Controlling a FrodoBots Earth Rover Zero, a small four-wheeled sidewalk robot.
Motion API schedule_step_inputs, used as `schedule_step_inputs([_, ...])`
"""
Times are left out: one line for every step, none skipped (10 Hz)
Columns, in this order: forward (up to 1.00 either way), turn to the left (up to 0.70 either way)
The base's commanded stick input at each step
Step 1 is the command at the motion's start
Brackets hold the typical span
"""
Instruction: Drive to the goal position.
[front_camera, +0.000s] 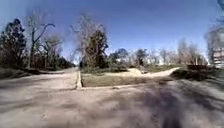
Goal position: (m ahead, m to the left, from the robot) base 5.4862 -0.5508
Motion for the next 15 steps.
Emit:
schedule_step_inputs([1.0,0.0])
schedule_step_inputs([1.0,0.0])
schedule_step_inputs([0.79,0.0])
schedule_step_inputs([0.57,0.0])
schedule_step_inputs([0.26,0.0])
schedule_step_inputs([0.0,0.0])
schedule_step_inputs([0.0,0.0])
schedule_step_inputs([0.0,0.0])
schedule_step_inputs([0.0,0.0])
schedule_step_inputs([0.0,0.0])
schedule_step_inputs([0.0,0.0])
schedule_step_inputs([0.0,0.0])
schedule_step_inputs([0.0,0.0])
schedule_step_inputs([0.0,0.0])
schedule_step_inputs([0.03,0.0])
